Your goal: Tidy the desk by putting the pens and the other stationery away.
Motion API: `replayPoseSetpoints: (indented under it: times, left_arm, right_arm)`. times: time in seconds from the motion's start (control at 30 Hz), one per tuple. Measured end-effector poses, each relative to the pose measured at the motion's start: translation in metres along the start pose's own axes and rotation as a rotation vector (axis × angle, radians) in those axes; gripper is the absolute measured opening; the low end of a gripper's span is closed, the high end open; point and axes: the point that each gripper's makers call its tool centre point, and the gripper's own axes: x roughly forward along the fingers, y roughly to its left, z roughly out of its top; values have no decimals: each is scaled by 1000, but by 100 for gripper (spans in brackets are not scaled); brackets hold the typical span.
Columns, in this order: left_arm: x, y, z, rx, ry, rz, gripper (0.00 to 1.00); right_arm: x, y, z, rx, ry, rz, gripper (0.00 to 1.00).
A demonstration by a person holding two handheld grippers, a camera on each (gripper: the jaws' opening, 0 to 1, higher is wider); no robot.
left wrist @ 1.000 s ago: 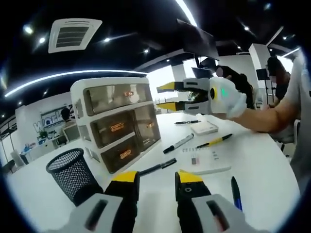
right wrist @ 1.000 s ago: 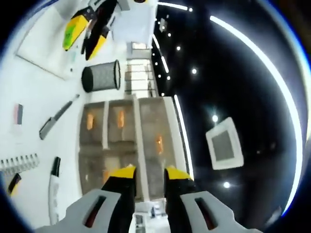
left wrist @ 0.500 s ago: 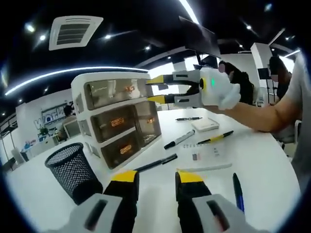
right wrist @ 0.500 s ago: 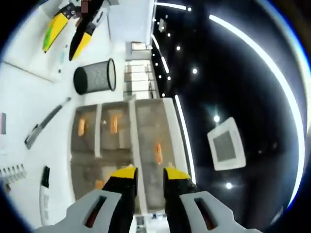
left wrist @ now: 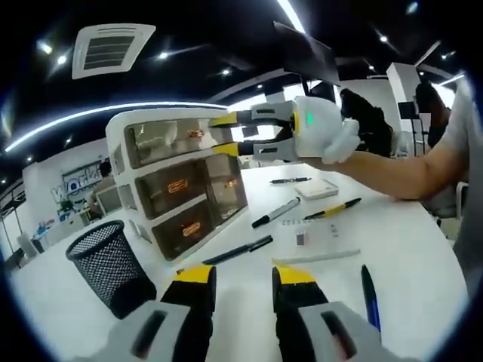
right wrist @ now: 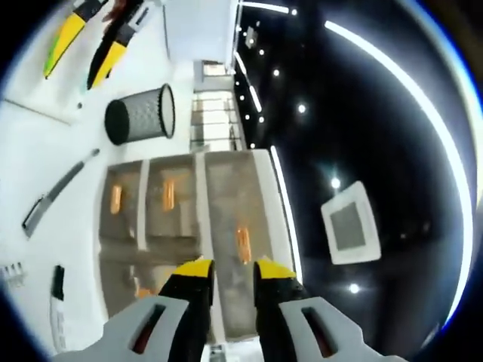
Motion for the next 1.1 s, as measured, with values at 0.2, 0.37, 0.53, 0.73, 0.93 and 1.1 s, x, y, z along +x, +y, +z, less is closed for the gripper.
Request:
replayPoseSetpoints:
  times: [0.2,0.37,0.53,0.73,0.93,1.1]
  left_arm:
    - [-2,6,1,-37,-10,4,30]
    - [-2,4,1,-38,-9,-1,30]
    - [-3,2,4,-33,-16,-6,30]
    - [-4,11,-5,-30,9,19,30]
    - [-2,7,-8,-8,24,12,30]
    - [-1,4,-6,-1,22,7,30]
  right_arm:
    - [9,1,7,-23,-14,-2,19]
    - [10,-4,11,-35,-21,-14,18]
    - [17,-1,11,-37,-29,-11,17]
    - [21,1,15,-64,-48,-20,17]
    - [28,-2,19,-80,-58,-20,17]
    - [27,-1,20,-119,-79,-15,16]
